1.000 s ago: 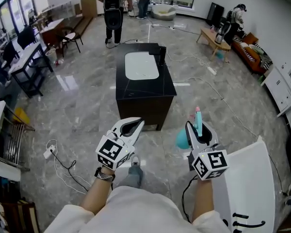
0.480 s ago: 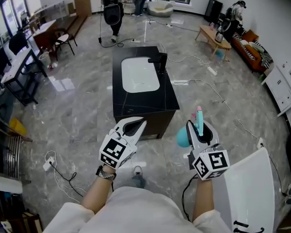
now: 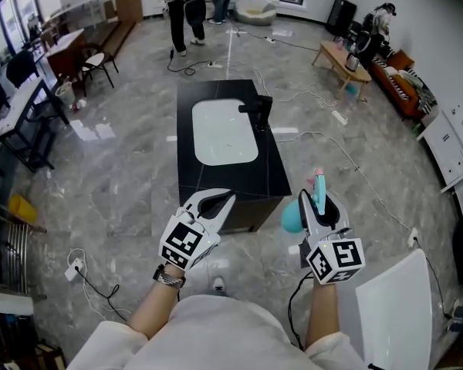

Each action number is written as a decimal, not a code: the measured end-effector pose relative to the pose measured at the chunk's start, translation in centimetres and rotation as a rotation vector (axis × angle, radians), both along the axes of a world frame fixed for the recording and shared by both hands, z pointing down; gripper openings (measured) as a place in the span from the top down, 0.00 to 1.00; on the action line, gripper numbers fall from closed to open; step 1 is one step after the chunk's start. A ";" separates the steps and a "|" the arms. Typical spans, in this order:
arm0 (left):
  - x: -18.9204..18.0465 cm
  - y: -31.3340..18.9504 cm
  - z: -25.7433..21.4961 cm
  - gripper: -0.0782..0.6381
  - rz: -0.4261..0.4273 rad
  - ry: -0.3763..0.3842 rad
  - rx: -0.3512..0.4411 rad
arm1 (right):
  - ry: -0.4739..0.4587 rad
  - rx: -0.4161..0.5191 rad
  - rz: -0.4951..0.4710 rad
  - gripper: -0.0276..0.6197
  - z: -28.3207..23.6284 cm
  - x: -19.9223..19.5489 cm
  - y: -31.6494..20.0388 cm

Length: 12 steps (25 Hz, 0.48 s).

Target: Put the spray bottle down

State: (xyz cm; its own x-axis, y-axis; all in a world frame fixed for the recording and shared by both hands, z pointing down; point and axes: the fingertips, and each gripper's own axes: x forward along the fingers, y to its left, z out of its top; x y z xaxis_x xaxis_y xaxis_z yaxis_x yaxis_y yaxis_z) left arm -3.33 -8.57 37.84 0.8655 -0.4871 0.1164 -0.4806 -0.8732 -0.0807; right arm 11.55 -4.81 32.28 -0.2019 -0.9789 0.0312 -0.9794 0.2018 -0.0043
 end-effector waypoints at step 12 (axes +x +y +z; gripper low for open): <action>0.8 -8.8 1.5 0.88 -0.002 -0.011 -0.022 | 0.012 -0.009 -0.008 0.74 0.9 0.7 -10.1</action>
